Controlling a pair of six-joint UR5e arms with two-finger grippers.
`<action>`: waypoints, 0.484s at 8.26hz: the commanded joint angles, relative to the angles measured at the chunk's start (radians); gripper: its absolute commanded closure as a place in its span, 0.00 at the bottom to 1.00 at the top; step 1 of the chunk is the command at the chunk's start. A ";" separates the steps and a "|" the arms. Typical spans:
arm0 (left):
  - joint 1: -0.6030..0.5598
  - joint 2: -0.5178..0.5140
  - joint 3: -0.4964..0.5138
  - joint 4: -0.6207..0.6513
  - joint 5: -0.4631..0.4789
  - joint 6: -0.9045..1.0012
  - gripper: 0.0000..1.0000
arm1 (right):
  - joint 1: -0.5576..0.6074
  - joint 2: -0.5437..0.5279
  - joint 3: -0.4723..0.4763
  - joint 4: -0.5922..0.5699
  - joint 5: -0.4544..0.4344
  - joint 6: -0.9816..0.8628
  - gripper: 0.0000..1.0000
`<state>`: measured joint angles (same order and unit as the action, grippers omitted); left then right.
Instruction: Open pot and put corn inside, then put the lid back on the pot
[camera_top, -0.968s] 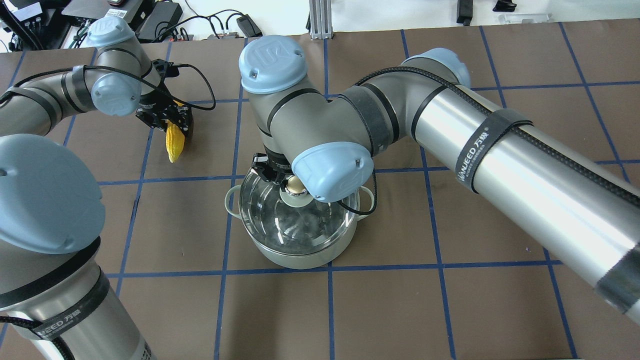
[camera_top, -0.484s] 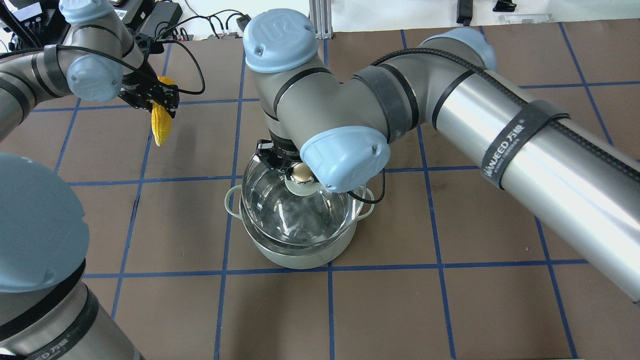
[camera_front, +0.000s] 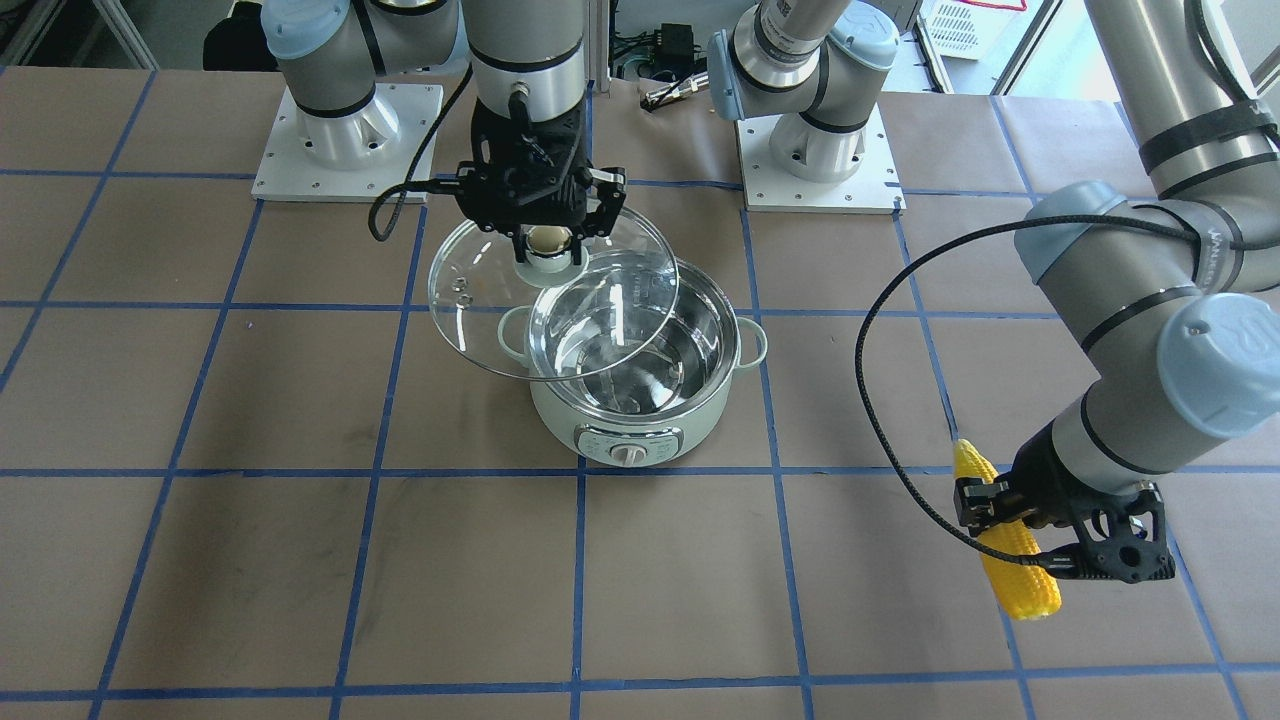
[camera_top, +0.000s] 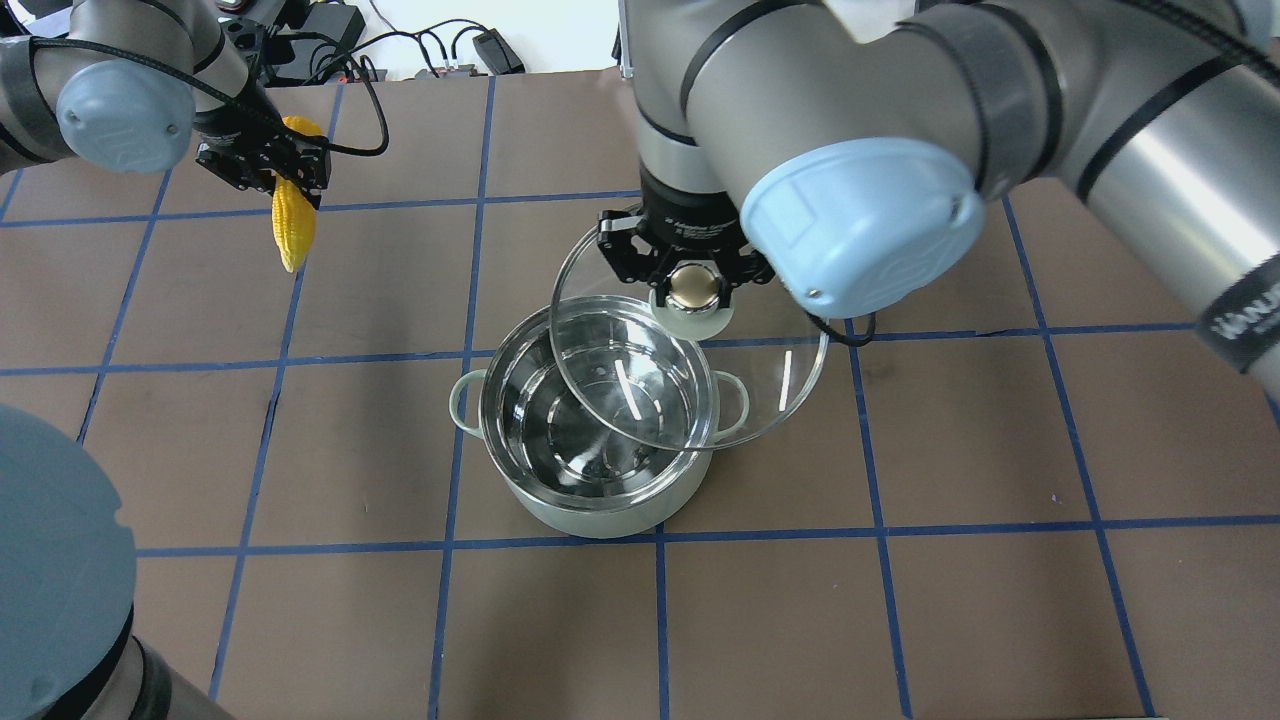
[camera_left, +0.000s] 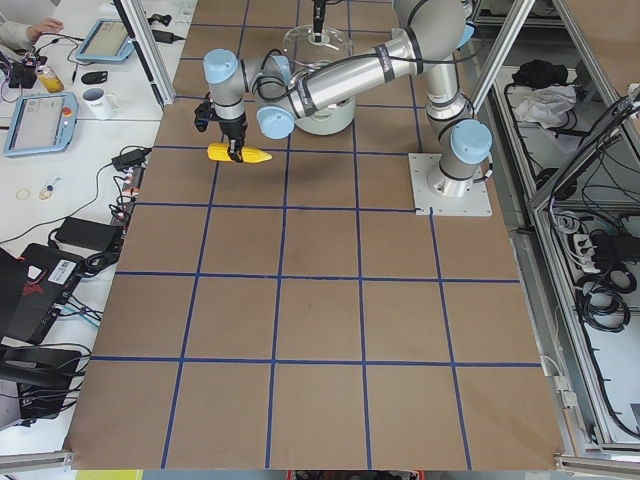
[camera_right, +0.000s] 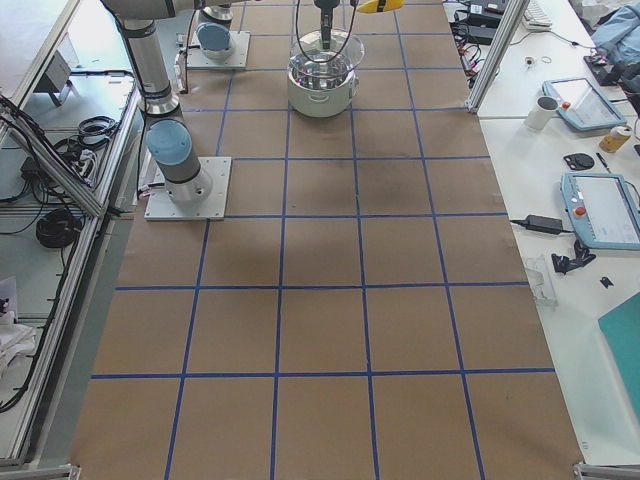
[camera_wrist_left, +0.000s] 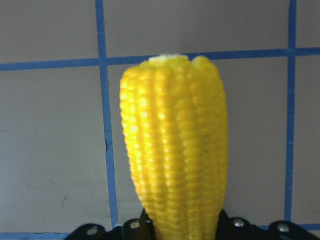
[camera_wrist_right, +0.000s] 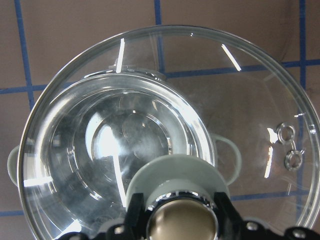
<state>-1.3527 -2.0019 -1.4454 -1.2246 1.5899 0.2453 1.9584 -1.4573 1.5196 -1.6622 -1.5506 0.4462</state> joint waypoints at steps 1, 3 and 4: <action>-0.058 0.063 -0.004 -0.033 -0.001 -0.119 1.00 | -0.171 -0.087 -0.001 0.111 -0.008 -0.223 0.70; -0.168 0.112 -0.006 -0.075 -0.002 -0.231 1.00 | -0.289 -0.129 0.001 0.195 -0.029 -0.343 0.73; -0.231 0.120 -0.007 -0.082 -0.010 -0.317 1.00 | -0.294 -0.132 0.002 0.202 -0.031 -0.342 0.73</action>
<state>-1.4765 -1.9094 -1.4503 -1.2823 1.5882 0.0663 1.7234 -1.5676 1.5197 -1.5014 -1.5743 0.1564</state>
